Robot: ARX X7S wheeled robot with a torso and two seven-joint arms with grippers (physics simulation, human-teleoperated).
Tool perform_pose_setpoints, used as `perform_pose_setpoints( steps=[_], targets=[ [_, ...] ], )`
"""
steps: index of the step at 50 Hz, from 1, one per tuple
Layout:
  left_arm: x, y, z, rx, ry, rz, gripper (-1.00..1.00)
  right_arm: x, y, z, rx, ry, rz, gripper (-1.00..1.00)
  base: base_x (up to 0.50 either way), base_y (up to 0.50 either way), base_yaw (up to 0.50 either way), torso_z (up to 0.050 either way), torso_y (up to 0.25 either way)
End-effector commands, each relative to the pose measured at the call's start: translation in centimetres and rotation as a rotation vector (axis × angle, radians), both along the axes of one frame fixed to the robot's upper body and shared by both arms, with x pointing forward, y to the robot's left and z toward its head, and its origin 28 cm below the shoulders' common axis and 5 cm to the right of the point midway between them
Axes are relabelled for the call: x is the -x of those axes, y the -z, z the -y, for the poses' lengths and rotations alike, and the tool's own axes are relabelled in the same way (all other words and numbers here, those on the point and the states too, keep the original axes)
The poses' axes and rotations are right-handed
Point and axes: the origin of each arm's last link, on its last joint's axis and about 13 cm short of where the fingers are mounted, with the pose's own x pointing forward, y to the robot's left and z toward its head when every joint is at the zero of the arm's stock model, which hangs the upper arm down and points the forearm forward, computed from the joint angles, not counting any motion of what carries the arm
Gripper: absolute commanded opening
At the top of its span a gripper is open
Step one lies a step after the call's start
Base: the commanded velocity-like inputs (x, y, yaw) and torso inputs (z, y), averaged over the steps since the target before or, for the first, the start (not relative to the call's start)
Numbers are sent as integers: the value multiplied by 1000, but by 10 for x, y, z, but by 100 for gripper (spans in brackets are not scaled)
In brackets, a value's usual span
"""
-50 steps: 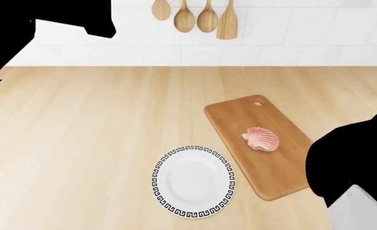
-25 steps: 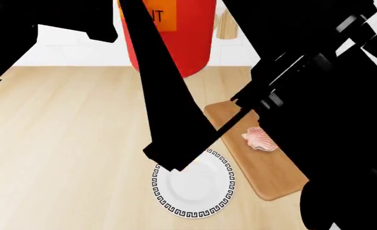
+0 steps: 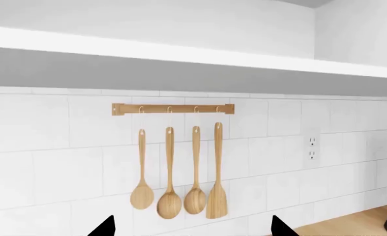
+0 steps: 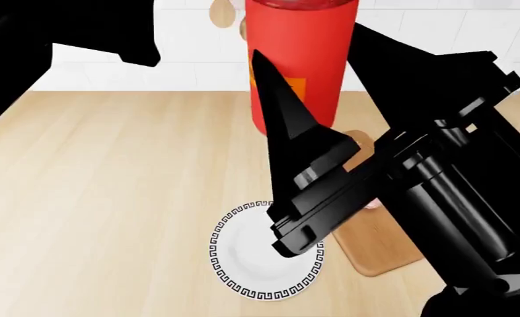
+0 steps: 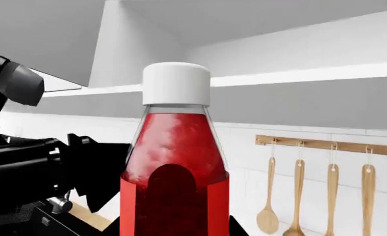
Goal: Pick the scallop from the plate and place it on the cutting board. Then pick the condiment bottle from the cabinet and place it next to the cutting board.
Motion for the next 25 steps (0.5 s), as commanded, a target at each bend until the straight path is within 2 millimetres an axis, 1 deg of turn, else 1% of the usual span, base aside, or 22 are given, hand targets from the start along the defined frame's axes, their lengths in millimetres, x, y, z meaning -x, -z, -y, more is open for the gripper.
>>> perform_pose_setpoints(
  steps=[1,9,18,25],
  targets=[
    [1,4,0,-4,-6,-3,100,-2,12,15,-2,97,-7,-100,0,0,0,0,0],
    [-2,5,-1,-1,-6,-5,100,-6,16,19,-14,138,-3,-100,0,0,0,0,0],
    [-1,7,-1,2,-7,-7,100,-17,22,21,-41,164,-1,-100,0,0,0,2,0],
    [0,9,0,4,-7,-10,100,-28,33,21,-41,191,-5,-100,0,0,0,0,0]
  ],
)
